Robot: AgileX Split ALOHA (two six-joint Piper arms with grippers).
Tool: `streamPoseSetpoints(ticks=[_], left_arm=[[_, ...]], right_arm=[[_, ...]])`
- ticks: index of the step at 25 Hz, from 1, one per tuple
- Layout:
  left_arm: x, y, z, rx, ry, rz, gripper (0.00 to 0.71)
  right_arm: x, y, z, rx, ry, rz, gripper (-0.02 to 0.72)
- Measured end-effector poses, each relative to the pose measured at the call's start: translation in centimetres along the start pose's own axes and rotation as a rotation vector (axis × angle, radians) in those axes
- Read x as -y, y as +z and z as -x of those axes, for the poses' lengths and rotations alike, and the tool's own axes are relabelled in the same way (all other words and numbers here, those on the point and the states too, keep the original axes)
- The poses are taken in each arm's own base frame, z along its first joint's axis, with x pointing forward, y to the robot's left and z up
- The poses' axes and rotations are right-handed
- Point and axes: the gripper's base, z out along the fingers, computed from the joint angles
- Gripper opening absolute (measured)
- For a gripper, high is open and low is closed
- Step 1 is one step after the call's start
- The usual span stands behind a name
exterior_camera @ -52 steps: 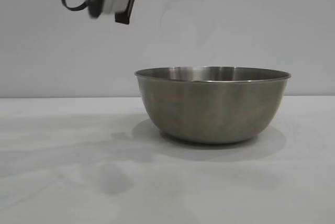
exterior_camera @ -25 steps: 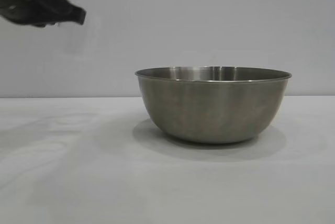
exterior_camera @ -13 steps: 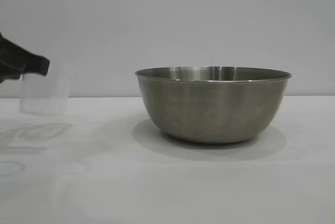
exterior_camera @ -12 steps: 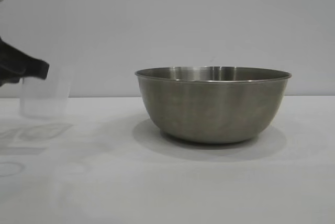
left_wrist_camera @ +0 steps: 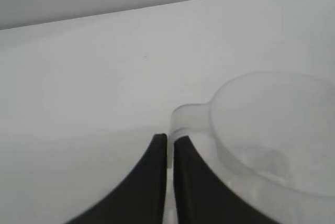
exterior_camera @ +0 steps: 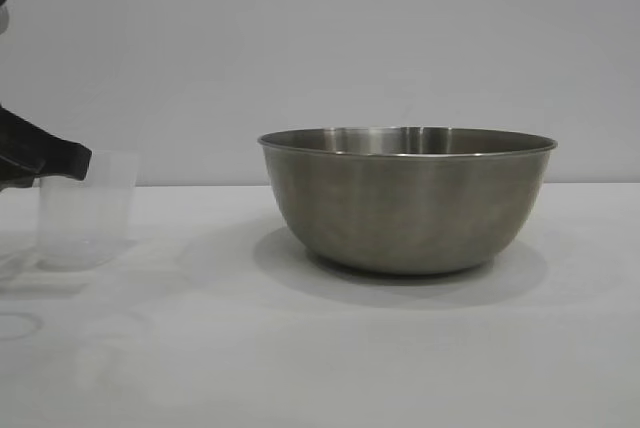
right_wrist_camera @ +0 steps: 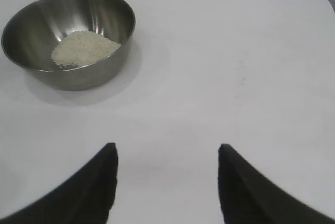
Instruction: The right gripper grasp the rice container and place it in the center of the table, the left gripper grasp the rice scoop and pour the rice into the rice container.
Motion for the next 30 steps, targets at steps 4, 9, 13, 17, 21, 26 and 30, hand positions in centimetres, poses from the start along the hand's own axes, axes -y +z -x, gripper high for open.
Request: streamPoseSetpoints(ticks=[4, 9, 13, 17, 21, 26, 30], left_arm=[[-0.2, -0.4, -0.5, -0.020, 0.010, -0.001, 0.097], [-0.5, -1.2, -1.2, -0.051, 0.025, -0.009, 0.201], [-0.7, -2.3, -1.6, -0.072, 0.019, -0.042, 0.241], [-1.1, -3.9, 1.1, 0.030, -0.001, -0.075, 0.226], [-1.5, -6.1, 5.2, 0.208, -0.029, -0.117, 0.226], [-2.7, -9.7, 9.6, 0.356, -0.130, -0.150, 0.226], [-3.3, -12.0, 10.5, 0.301, -0.159, -0.206, 0.226]], right_arm=[[0.0, 0.0, 0.0, 0.000, 0.000, 0.000, 0.396], [0.0, 0.0, 0.0, 0.000, 0.000, 0.000, 0.396], [0.0, 0.0, 0.0, 0.000, 0.000, 0.000, 0.396], [0.0, 0.0, 0.0, 0.000, 0.000, 0.000, 0.396], [0.0, 0.0, 0.0, 0.000, 0.000, 0.000, 0.396], [0.0, 0.0, 0.0, 0.000, 0.000, 0.000, 0.396], [0.0, 0.0, 0.0, 0.000, 0.000, 0.000, 0.396]])
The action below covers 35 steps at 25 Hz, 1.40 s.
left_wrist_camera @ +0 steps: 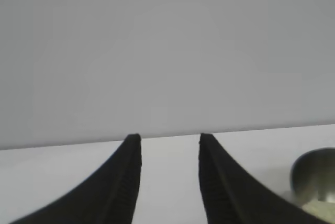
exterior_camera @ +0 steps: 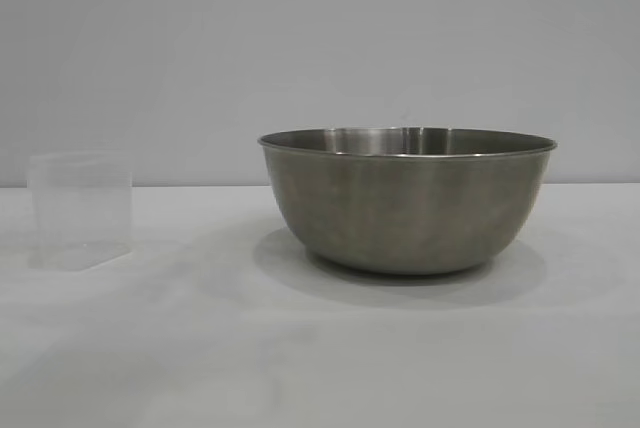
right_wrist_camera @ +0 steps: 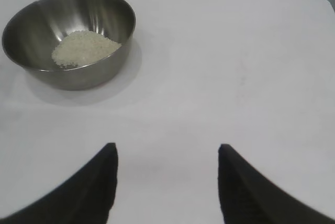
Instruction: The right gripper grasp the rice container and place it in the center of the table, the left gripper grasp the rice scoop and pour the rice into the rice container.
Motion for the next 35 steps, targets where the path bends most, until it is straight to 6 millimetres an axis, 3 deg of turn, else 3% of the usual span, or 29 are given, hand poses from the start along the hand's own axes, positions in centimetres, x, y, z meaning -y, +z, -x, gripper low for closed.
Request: streamPoseSetpoints(ticks=[5, 6, 10, 11, 18, 25, 29, 35], left_arm=[[0.6, -2.0, 0.1, -0.155, 0.017, -0.104, 0.226], [0.8, -2.4, -0.1, -0.195, 0.023, -0.127, 0.226], [1.0, -3.8, -0.8, -0.346, 0.075, -0.191, 0.226], [1.0, -4.0, -1.0, -0.380, 0.082, -0.196, 0.226], [1.2, -5.0, -1.2, -0.616, 0.089, -0.215, 0.226], [1.0, -4.9, 2.0, -0.774, 0.288, -0.210, 0.226], [-0.2, -6.1, 3.8, -0.724, 0.341, -0.109, 0.226], [-2.4, -11.8, 7.5, -0.436, 0.331, 0.008, 0.226]], right_arm=[[0.0, 0.0, 0.0, 0.000, 0.000, 0.000, 0.396], [0.0, 0.0, 0.0, 0.000, 0.000, 0.000, 0.353], [0.0, 0.0, 0.0, 0.000, 0.000, 0.000, 0.349], [0.0, 0.0, 0.0, 0.000, 0.000, 0.000, 0.304], [0.0, 0.0, 0.0, 0.000, 0.000, 0.000, 0.253], [0.0, 0.0, 0.0, 0.000, 0.000, 0.000, 0.253], [0.0, 0.0, 0.0, 0.000, 0.000, 0.000, 0.253], [0.0, 0.0, 0.0, 0.000, 0.000, 0.000, 0.253]])
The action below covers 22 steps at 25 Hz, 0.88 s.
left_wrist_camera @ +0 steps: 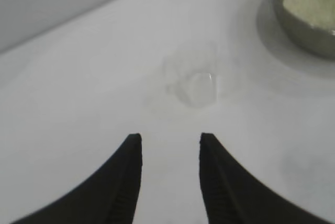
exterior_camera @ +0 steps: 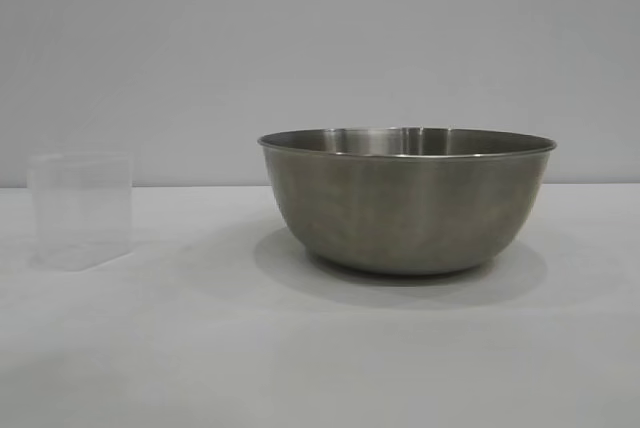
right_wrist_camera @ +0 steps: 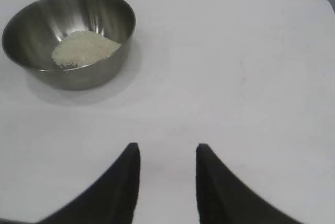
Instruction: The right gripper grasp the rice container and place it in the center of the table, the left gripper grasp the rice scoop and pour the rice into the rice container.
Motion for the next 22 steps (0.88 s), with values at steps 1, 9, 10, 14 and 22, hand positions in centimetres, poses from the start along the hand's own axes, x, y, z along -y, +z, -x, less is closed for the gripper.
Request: streamPoseSetpoints(ticks=[1, 9, 10, 14, 22], left_arm=[[-0.5, -0.6, -0.5, -0.014, 0.010, 0.036, 0.226], [-1.9, -4.7, -3.7, -0.017, -0.059, 0.124, 0.226], [-2.1, -5.1, -4.1, -0.021, -0.071, 0.129, 0.226], [-2.4, -6.5, -5.8, -0.034, -0.107, 0.152, 0.226], [-2.5, -7.5, -7.6, -0.108, -0.157, 0.173, 0.226]], right_arm=[[0.0, 0.0, 0.0, 0.000, 0.000, 0.000, 0.253], [0.0, 0.0, 0.0, 0.000, 0.000, 0.000, 0.253], [0.0, 0.0, 0.0, 0.000, 0.000, 0.000, 0.253], [0.0, 0.0, 0.0, 0.000, 0.000, 0.000, 0.253], [0.0, 0.0, 0.0, 0.000, 0.000, 0.000, 0.253]])
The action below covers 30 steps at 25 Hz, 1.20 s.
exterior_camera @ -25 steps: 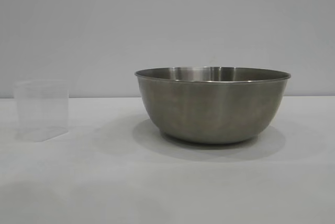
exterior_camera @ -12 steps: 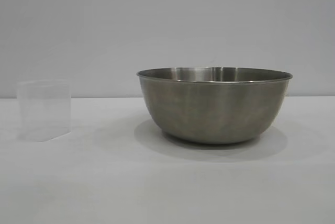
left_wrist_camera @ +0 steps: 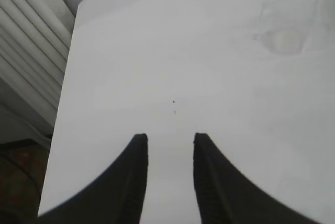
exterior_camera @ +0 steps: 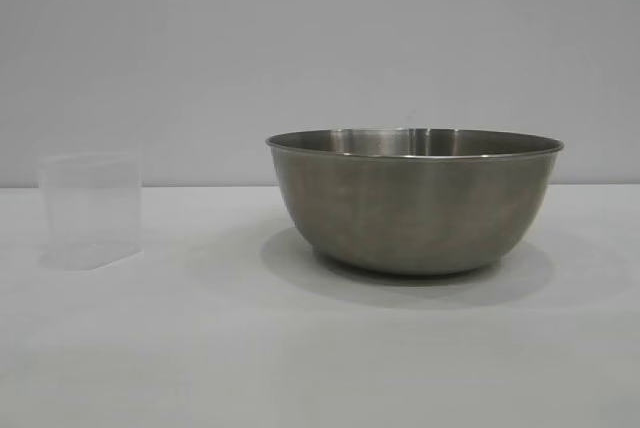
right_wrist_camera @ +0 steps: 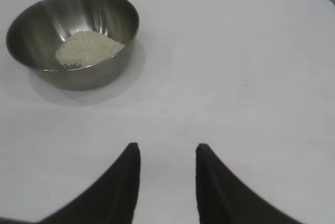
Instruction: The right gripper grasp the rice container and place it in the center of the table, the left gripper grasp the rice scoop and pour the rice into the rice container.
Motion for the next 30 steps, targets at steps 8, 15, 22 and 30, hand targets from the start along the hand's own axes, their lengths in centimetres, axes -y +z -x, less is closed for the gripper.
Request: streamPoseSetpoints(ticks=[8, 15, 22, 30], left_arm=[[2.1, -1.0, -0.4, -0.047, -0.096, 0.119, 0.226], [4.5, -0.8, 0.2, -0.006, -0.153, -0.012, 0.226], [5.0, -0.5, 0.0, -0.019, -0.159, -0.065, 0.226], [5.1, -0.5, 0.0, -0.020, -0.163, -0.076, 0.226]], right_arm=[[0.0, 0.0, 0.0, 0.000, 0.000, 0.000, 0.253], [0.0, 0.0, 0.0, 0.000, 0.000, 0.000, 0.253], [0.0, 0.0, 0.0, 0.000, 0.000, 0.000, 0.253], [0.0, 0.0, 0.0, 0.000, 0.000, 0.000, 0.253]])
